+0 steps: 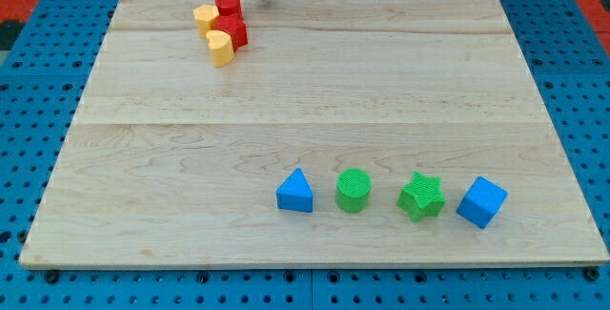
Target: Move the red circle to the left center
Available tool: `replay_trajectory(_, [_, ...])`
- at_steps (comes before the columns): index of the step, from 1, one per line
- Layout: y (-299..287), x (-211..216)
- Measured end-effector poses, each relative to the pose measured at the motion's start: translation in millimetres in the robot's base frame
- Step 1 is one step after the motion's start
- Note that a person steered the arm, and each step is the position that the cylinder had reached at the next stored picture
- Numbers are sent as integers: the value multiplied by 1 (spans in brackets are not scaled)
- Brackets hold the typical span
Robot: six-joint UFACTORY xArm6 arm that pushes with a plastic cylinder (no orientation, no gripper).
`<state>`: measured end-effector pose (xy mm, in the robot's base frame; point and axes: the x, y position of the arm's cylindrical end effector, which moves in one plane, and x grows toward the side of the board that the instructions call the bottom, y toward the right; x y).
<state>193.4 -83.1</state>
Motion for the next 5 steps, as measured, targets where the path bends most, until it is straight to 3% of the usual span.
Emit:
replay_trajectory(2, [-50, 55])
replay_trajectory(5, [-75, 169])
